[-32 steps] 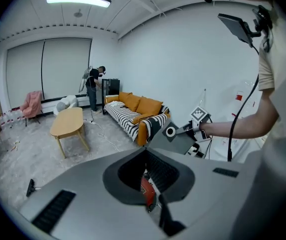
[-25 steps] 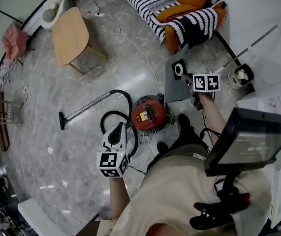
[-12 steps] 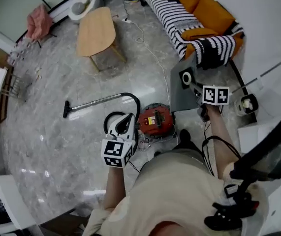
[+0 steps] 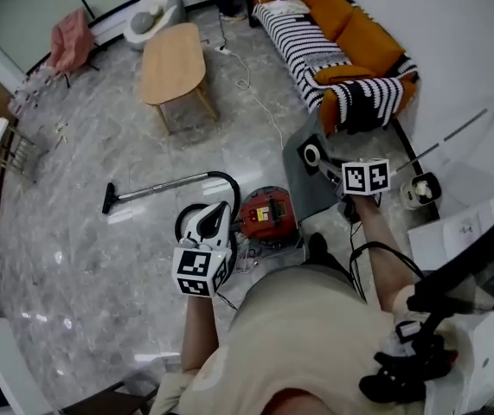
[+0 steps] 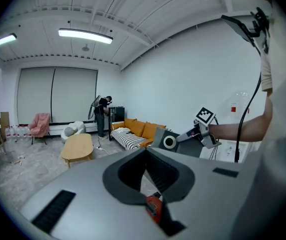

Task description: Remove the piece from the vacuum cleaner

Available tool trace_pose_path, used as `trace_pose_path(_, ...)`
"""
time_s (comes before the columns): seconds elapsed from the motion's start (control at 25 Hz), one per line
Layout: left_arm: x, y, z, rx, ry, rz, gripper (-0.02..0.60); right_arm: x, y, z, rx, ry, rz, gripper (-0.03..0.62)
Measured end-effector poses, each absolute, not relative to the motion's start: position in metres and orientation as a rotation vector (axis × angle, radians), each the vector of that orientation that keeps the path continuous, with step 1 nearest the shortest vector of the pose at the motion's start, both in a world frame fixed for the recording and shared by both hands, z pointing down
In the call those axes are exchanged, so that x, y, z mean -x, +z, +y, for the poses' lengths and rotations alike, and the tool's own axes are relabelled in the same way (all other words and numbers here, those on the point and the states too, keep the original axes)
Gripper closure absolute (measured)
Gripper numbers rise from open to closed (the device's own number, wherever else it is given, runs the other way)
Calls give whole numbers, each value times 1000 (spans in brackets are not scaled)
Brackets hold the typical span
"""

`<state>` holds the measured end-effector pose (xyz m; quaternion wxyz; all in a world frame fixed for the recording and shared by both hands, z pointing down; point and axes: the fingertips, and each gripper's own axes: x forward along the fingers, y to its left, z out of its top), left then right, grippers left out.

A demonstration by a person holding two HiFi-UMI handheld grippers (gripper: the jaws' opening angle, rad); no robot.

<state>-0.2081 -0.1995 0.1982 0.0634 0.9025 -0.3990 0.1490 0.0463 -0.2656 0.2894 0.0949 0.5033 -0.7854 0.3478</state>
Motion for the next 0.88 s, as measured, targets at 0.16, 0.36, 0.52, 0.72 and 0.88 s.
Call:
trace_pose_path(0.16,207,208,-185,-2744,440,-1090,584,-30,280,-232,-1498,997,-2305,569)
trace_pose_path(0.36,180,217,-171,-2782,439,-937,584,-29,284,-190,-1489,1043,-2277,569)
trace_pose_path(0.52,152,225,-156,-2813,474,-843,584,-45,290,-161,-1522,1082,-2260,569)
trace_pose_path(0.72,122,222,-137,-2838,540,-814,584,-73,294,-137,-1557,1100,-2281,569)
trace_pose_path(0.88,95,221,-116,-2842,607,-804,584,-89,294,-116,-1545,1101,-2311,569)
